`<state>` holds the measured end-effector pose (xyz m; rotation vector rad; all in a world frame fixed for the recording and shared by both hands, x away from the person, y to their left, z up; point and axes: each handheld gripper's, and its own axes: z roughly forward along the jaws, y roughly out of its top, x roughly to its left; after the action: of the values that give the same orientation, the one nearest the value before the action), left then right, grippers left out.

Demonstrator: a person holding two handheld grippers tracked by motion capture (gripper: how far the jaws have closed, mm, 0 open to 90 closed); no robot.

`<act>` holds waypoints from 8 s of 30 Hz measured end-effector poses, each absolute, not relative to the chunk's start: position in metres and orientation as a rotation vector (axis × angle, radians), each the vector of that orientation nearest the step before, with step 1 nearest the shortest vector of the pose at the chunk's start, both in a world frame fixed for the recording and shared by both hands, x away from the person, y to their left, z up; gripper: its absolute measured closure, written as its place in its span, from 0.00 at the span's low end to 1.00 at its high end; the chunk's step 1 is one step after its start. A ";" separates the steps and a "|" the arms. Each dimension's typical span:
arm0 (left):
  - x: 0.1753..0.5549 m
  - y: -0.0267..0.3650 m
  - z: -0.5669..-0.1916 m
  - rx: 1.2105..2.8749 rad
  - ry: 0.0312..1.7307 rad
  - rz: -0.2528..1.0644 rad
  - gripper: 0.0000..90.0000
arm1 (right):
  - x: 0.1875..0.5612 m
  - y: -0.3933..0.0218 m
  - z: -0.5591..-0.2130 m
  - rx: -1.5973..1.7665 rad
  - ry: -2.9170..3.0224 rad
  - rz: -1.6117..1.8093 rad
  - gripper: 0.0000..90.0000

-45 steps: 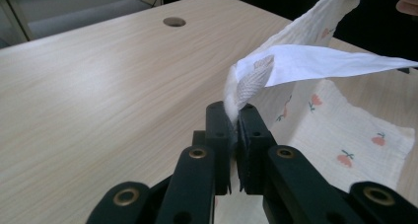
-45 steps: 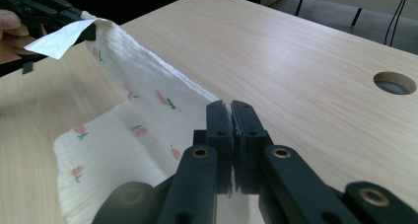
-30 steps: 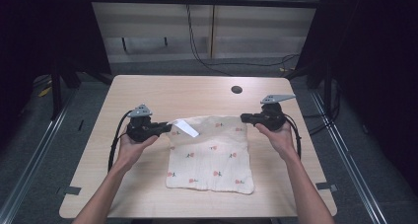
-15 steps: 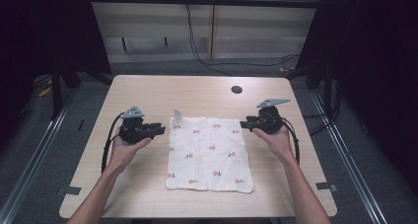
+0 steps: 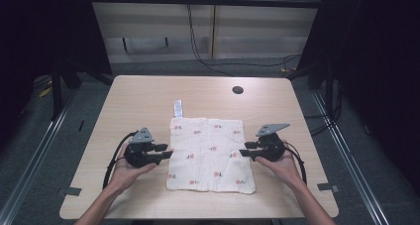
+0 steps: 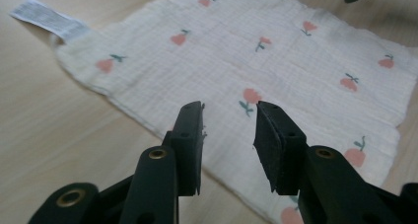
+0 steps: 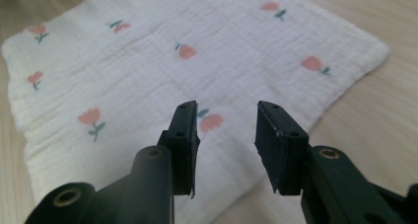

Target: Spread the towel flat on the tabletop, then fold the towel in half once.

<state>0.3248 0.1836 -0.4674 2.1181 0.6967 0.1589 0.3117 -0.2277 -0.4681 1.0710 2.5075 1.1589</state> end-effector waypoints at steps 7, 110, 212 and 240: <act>0.330 0.158 -0.486 2.214 0.647 0.139 0.69 | 0.311 -0.211 -0.488 0.990 2.566 1.081 0.68; 0.412 0.191 -0.491 2.117 0.897 0.150 0.65 | 0.381 -0.223 -0.501 1.241 2.464 1.092 0.97; 0.356 0.185 -0.428 2.021 0.640 0.221 0.96 | 0.347 -0.246 -0.434 1.086 2.310 1.399 0.97; 0.313 0.189 -0.451 2.096 0.595 0.156 0.96 | 0.297 -0.245 -0.447 1.016 2.390 1.341 0.97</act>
<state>0.3129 0.1889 -0.4511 2.0961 0.5952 0.1561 0.2966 -0.2447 -0.4468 1.0157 2.3900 1.3414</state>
